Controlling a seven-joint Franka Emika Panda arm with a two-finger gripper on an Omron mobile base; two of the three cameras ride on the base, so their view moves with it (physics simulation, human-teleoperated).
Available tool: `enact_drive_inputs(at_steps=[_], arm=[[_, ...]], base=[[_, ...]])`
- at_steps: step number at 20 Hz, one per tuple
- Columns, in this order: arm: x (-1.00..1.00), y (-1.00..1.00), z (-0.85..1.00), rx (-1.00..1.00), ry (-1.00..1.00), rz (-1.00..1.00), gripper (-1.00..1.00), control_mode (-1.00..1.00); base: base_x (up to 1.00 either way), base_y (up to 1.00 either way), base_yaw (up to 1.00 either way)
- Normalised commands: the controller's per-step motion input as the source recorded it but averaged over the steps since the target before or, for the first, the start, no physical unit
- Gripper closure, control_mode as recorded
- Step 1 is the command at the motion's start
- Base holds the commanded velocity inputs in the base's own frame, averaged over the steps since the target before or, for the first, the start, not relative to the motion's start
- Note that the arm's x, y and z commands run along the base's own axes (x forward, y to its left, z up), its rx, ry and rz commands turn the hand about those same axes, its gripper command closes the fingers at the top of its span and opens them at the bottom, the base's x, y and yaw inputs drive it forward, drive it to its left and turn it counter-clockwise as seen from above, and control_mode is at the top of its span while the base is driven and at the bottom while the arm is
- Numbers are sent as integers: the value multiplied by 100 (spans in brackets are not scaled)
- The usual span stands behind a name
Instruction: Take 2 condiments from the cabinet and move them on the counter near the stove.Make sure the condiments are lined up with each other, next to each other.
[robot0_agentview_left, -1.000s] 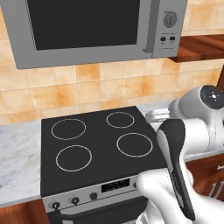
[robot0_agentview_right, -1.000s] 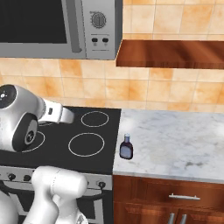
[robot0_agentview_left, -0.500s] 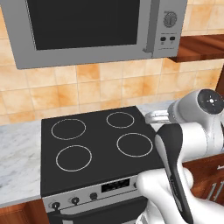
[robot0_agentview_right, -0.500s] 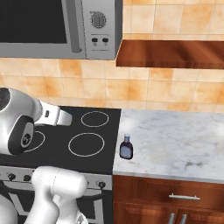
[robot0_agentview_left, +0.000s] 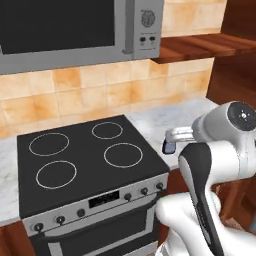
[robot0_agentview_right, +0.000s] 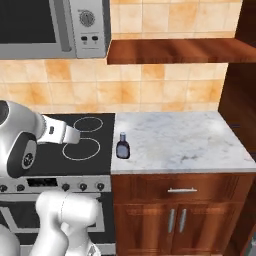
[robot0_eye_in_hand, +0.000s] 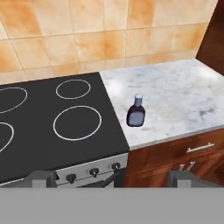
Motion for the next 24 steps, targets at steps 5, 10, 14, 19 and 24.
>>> enact_drive_inputs(at_steps=[5, 10, 14, 19, 24], arm=[[0, 0, 0, 0, 0, 0, -100, 100], [0, 0, 0, 0, 0, 0, -100, 100], [0, 0, 0, 0, 0, 0, -100, 100], [0, 0, 0, 0, 0, 0, -100, 100], [0, 0, 0, 0, 0, 0, -100, 100]], base=[[0, 0, -99], [0, 0, -100], [0, 0, -100], [0, 0, -100], [2, -10, -51]])
